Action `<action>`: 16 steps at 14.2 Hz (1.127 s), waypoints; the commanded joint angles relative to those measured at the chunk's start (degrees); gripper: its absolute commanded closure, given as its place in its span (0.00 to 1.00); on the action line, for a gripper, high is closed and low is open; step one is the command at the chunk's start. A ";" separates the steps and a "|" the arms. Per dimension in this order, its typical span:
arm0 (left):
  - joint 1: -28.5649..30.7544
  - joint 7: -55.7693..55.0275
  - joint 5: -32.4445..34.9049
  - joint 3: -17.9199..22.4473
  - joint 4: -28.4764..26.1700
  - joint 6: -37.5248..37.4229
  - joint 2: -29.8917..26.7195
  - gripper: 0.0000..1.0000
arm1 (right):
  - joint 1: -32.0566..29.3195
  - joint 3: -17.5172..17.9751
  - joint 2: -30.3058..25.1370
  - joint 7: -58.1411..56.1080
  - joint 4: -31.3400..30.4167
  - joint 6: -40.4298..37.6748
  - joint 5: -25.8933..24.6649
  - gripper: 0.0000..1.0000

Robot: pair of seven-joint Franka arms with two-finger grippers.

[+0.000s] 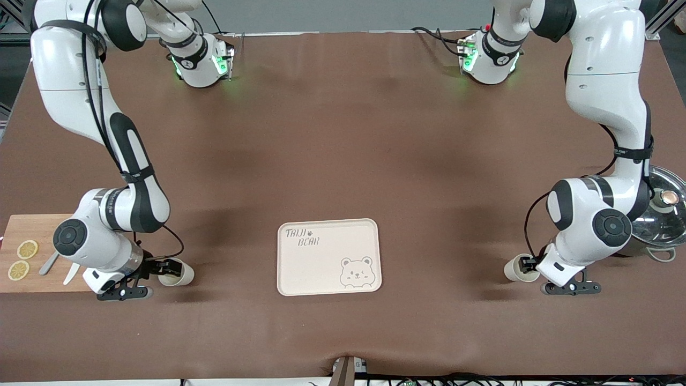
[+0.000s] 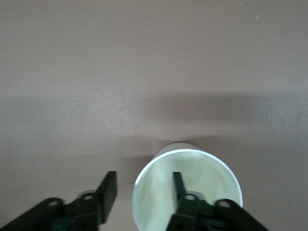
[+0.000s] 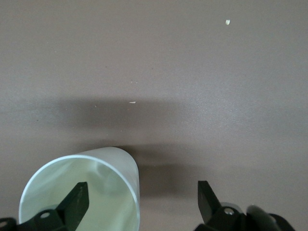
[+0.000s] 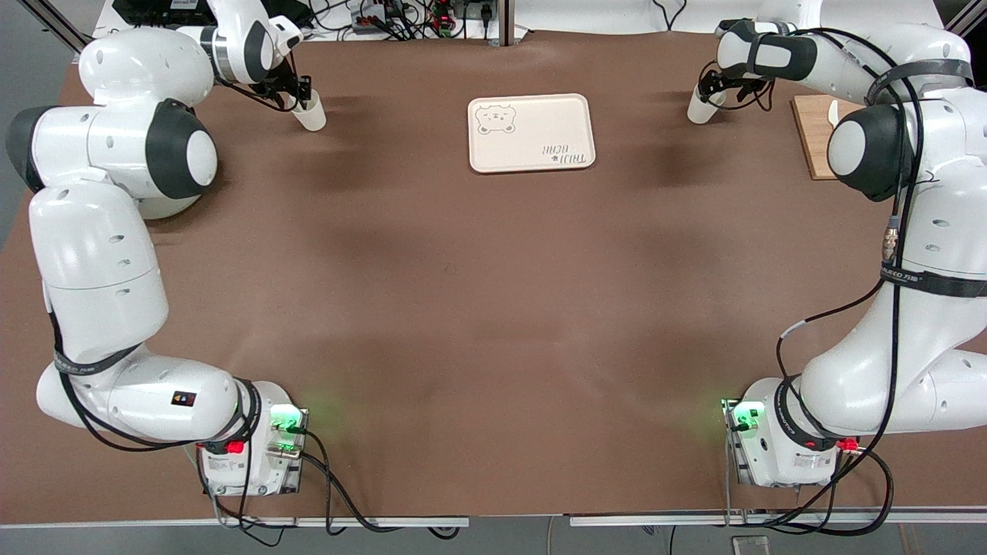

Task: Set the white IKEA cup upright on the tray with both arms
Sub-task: 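Close the left and right grippers on the rims of the cups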

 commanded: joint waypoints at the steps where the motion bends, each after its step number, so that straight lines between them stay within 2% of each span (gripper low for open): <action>1: -0.06 -0.37 -1.18 0.01 -0.34 0.76 -0.48 0.88 | -0.11 0.32 1.03 -1.16 1.43 0.07 1.20 0.36; 3: -0.06 -0.37 -1.18 0.10 -0.34 0.76 -0.48 1.00 | -0.02 0.32 1.03 -1.16 1.35 0.07 1.29 0.60; 8: -0.15 -0.46 -1.18 0.10 0.10 0.76 -0.65 1.00 | -0.02 0.32 1.03 -1.85 1.35 0.07 1.37 0.97; 9: -0.15 -0.46 -1.18 0.10 0.28 0.76 -0.83 1.00 | -0.02 0.32 1.03 -2.56 1.35 0.07 1.55 1.00; 12: -0.50 -0.89 -1.00 0.19 3.00 -0.91 -1.18 1.00 | -0.02 0.32 1.03 -3.00 1.35 0.07 1.55 1.00; 16: -1.99 -4.31 -0.48 0.63 8.09 -8.11 -1.18 1.00 | 0.07 0.41 0.94 -2.74 1.52 -0.10 1.55 1.00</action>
